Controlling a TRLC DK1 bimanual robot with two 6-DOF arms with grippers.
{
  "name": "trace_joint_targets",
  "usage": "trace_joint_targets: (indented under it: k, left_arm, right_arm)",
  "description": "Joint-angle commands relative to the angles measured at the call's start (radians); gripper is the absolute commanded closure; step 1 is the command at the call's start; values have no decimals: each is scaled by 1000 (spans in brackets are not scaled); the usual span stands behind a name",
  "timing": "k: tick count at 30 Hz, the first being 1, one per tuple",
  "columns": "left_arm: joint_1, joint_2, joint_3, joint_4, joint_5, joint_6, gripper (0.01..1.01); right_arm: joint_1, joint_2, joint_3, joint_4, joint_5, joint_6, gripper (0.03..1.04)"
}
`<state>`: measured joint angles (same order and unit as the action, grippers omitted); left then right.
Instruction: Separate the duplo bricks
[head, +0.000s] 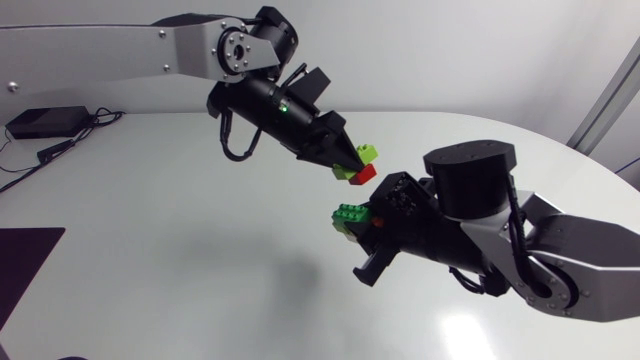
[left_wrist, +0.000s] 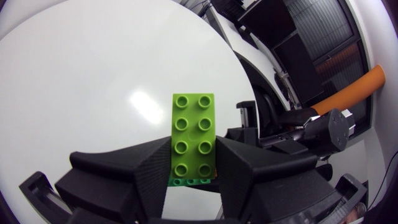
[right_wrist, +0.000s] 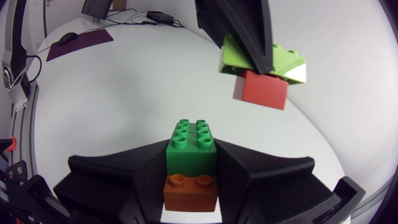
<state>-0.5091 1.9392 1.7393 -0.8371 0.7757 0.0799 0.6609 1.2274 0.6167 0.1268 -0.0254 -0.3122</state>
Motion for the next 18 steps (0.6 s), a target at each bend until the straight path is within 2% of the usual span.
trace_joint_targets:
  k: [1,7,11,14,18]
  left_arm:
    - [43,-31,17,-33,-23,43,707]
    - [101,-72,-46,-69,-231,181,703]
    - [98,-88,-146,-85,-389,276,697]
    - [67,-105,-261,-33,-501,307,690]
    - [27,-125,-393,66,-575,313,689]
  right_arm:
    - [-10,-14,-31,0,7,-22,825]
    - [-57,-42,-37,-12,5,-22,825]
    - [-90,-54,-35,-10,-4,-19,825]
    - [-93,-55,-32,-7,-4,-16,825]
    - [-96,-57,-29,-4,-4,-10,823]
